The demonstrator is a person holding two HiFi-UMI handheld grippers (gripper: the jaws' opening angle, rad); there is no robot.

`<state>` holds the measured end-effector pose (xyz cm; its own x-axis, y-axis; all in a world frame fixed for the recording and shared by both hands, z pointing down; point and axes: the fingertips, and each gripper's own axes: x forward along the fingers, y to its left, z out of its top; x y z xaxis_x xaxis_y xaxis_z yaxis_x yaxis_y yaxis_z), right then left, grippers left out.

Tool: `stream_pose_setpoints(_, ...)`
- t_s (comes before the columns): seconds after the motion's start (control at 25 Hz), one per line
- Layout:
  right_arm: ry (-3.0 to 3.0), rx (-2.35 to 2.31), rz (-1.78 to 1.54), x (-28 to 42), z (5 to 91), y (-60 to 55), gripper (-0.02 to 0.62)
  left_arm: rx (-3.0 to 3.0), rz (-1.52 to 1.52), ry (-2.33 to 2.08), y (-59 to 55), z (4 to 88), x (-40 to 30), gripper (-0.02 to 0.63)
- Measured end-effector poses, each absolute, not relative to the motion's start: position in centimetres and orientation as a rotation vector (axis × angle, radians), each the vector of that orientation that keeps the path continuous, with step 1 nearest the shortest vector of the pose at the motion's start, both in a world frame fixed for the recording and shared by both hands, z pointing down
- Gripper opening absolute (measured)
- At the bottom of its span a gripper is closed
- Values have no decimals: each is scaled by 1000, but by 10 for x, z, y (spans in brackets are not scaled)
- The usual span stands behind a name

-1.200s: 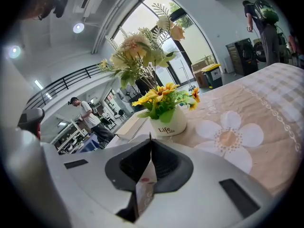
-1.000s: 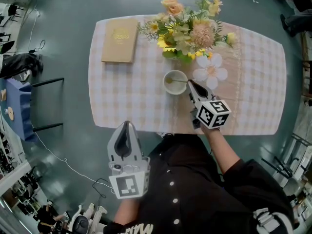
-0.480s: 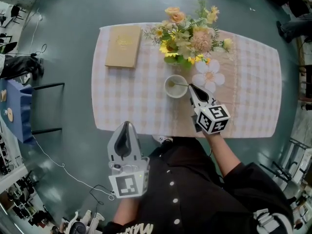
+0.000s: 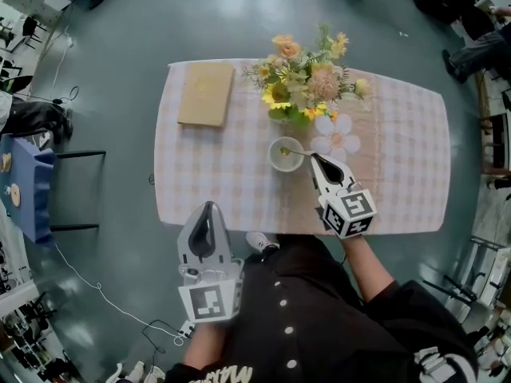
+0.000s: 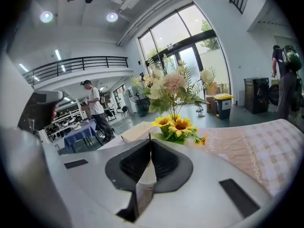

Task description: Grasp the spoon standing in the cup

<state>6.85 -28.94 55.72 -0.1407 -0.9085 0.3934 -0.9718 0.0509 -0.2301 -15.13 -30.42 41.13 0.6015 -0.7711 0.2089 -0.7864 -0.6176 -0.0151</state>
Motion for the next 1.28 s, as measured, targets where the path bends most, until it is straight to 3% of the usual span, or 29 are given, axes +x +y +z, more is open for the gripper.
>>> stream_pose_setpoints(1.28,-2214,2259,145,75,378,-234,5,2862,40,-1267,-308,359,-133,17)
